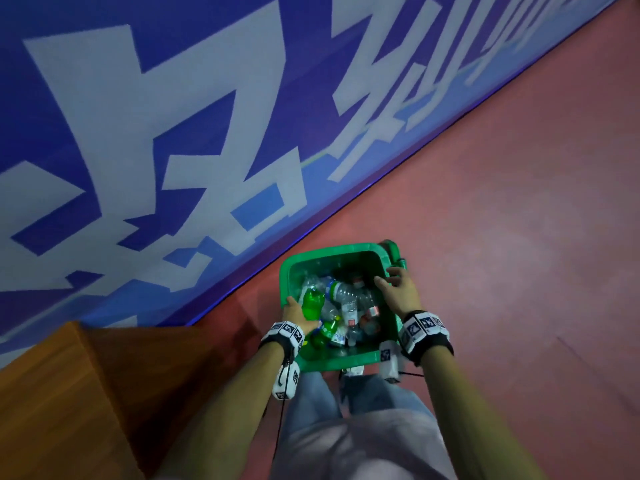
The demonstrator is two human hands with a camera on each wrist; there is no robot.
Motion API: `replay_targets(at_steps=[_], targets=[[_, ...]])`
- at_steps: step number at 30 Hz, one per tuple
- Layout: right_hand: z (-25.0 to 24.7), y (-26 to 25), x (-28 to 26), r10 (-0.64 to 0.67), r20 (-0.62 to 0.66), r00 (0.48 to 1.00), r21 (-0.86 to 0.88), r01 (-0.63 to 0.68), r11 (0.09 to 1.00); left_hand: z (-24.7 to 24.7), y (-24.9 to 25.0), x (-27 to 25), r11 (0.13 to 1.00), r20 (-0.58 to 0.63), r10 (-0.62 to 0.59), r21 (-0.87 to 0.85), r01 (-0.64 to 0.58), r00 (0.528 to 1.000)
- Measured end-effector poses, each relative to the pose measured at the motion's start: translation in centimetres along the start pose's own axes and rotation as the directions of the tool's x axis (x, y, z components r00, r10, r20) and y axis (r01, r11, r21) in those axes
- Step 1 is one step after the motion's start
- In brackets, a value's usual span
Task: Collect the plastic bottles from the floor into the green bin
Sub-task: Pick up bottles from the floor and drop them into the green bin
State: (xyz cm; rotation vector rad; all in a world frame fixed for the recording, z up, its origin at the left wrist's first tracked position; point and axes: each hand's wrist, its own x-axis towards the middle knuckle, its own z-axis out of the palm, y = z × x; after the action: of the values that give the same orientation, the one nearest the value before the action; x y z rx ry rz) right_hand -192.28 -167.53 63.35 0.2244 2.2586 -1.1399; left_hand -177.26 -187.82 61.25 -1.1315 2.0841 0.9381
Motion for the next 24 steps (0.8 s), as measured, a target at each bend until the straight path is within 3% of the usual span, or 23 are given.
replay_targets(at_steps=[2, 5, 9, 11, 15, 20, 24], targets=[[-0.8, -0.4, -1.0, 0.005, -0.05, 0.999, 0.088, -0.001, 0.996, -0.5, 0.7, -0.1, 0.999, 0.01, 0.015, 0.032, -0.016, 1.0], [-1.5, -1.7, -2.1, -0.022, -0.061, 0.998, 0.12, 0.029, 0.992, -3.2, 2.6, -1.4, 0.986, -0.065, 0.163, -0.017, -0.164, 0.984], [-2.9, -6.4, -4.8, -0.162, -0.095, 0.982, 0.06, 0.168, 0.984, -8.8, 5.2, -5.0, 0.898, -0.189, 0.41, -0.091, -0.431, 0.892], [-4.0, -9.6, -7.0, -0.258, -0.084, 0.963, 0.052, 0.262, 0.964, -11.9, 6.8, -8.1, 0.801, -0.254, 0.533, -0.156, -0.578, 0.807], [-5.4, -13.6, -12.8, -0.417, -0.209, 0.884, 0.141, 0.45, 0.882, -17.0, 9.6, -15.3, 0.541, -0.338, 0.751, -0.176, -0.822, 0.567], [-7.3, -13.8, -21.2, -0.432, -0.448, 0.783, 0.12, 0.531, 0.839, -19.5, 11.8, -23.7, 0.252, -0.285, 0.912, -0.173, -0.952, 0.294], [-10.6, -11.2, -28.3, -0.398, -0.564, 0.723, 0.025, 0.497, 0.867, -18.1, 13.3, -29.3, 0.083, -0.178, 0.978, -0.166, -0.983, 0.113]])
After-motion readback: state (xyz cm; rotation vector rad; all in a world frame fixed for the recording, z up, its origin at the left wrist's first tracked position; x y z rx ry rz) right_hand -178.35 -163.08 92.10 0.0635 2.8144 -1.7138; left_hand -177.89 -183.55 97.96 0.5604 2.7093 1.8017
